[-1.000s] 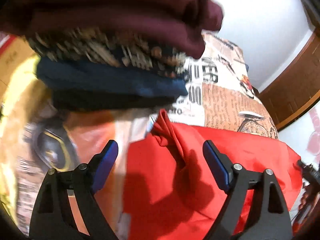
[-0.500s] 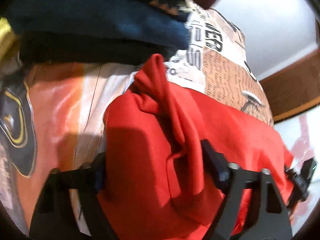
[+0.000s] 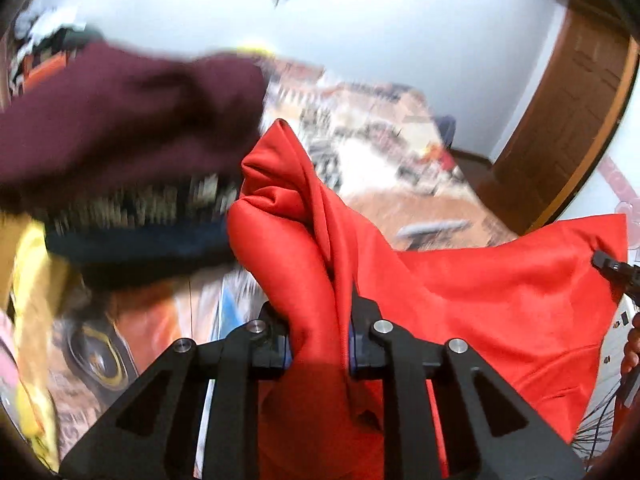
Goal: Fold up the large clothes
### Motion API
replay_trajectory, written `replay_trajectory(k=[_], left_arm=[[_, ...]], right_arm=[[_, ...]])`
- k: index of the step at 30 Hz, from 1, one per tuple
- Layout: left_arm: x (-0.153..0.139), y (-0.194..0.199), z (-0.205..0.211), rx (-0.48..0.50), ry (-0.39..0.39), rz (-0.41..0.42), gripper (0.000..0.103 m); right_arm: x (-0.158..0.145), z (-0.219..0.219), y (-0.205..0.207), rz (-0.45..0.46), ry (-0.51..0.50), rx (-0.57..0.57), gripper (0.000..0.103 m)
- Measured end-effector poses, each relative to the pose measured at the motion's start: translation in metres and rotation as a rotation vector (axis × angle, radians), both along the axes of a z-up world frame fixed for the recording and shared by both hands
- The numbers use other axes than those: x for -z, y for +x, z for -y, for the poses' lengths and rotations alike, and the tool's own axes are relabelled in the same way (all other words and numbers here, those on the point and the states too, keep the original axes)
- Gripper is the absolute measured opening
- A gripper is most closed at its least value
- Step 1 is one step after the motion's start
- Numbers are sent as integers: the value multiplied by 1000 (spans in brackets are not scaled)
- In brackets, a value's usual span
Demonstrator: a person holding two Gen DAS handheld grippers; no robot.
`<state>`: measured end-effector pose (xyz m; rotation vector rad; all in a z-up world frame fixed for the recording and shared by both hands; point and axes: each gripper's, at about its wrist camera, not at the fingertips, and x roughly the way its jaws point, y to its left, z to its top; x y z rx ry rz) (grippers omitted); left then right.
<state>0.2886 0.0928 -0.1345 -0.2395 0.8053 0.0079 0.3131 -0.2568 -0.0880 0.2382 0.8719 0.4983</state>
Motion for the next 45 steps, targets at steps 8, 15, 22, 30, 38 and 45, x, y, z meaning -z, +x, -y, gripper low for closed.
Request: replay_trajectory(k=[8,15,22,30,38,45], left_arm=[[-43,41,5,2,90,117,18],[-8,101,10,14,101,38,18],[41,132,4,0,86,-71,20],[53,113,3,5,132,-125,33],[26,61,5,5,205,-106,50],[0,2,-3,17,216,-79,66]], right_arm=[[-17,-1,44,78,-7,55,15],[20,-3,87,7,-72,92,15],[61,6,110,-85,-116,106,15],[68,17,105,-142,-184,89,24],[34,30,59,-115,-244,77,38],[0,37,1,-34,-283,58,54]])
